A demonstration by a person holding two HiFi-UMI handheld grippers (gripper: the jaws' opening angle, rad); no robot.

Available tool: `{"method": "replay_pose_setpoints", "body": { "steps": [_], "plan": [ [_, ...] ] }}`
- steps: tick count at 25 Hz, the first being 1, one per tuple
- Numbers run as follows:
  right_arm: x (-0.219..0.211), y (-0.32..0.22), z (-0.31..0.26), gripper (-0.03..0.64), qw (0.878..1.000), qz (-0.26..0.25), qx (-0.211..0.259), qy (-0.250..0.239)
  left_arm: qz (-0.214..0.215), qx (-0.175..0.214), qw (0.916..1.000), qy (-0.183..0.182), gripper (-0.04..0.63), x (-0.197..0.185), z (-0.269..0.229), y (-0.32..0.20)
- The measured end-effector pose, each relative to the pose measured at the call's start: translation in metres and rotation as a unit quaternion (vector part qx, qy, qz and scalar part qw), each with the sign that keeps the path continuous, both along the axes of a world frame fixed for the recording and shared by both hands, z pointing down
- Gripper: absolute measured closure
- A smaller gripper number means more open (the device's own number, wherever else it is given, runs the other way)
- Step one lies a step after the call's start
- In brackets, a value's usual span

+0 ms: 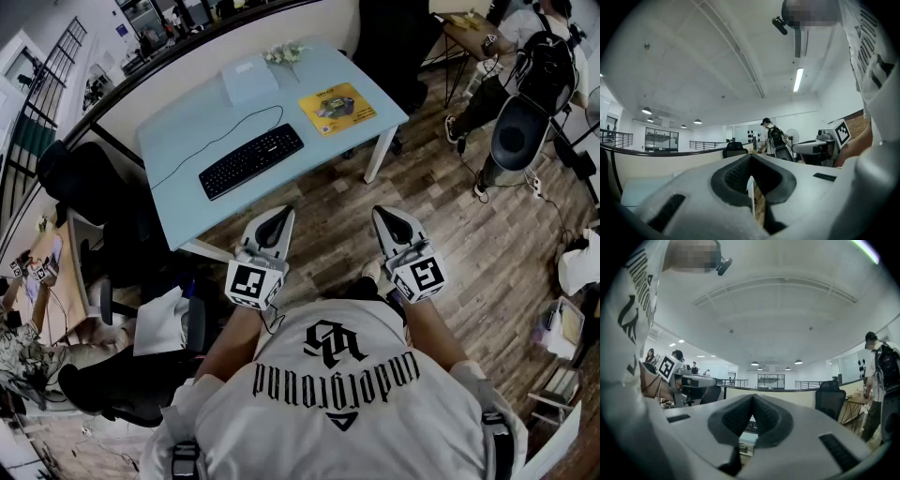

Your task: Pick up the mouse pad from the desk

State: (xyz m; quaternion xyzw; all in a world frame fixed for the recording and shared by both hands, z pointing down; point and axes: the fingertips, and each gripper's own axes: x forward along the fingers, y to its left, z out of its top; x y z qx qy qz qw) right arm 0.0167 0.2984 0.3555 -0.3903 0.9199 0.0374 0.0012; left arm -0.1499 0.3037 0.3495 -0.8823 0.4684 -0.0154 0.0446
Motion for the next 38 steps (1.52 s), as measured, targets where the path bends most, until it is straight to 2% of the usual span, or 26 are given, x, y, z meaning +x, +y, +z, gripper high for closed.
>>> {"method": "replay_pose_setpoints", "body": {
  "steps": [14, 26, 28, 31, 34, 38],
  "plan": [
    [0.010, -0.024, 0.005, 0.612, 1.000, -0.010, -0.001, 0.003, -0.012, -0.007, 0.9999, 0.008, 0.588, 0.009, 0.007, -0.025],
    [0.046, -0.080, 0.010, 0.609, 1.000, -0.011, 0.005, 0.016, -0.021, -0.016, 0.9996, 0.006, 0.588, 0.046, 0.019, -0.075],
    [0.055, -0.093, 0.013, 0.534, 1.000, -0.014, 0.001, 0.019, -0.021, -0.019, 0.9996, 0.007, 0.588, 0.056, 0.022, -0.086],
    [0.072, -0.115, 0.019, 0.469, 1.000, -0.017, -0.006, 0.021, -0.027, -0.028, 0.9992, 0.008, 0.588, 0.071, 0.030, -0.105],
    [0.088, -0.138, 0.025, 0.373, 0.999, -0.028, -0.015, 0.018, -0.033, -0.034, 0.9989, 0.005, 0.588, 0.087, 0.036, -0.126],
    [0.105, -0.162, 0.029, 0.296, 0.998, -0.060, -0.027, 0.012, -0.038, -0.033, 0.9987, -0.002, 0.588, 0.112, 0.036, -0.151]
  ]
}}
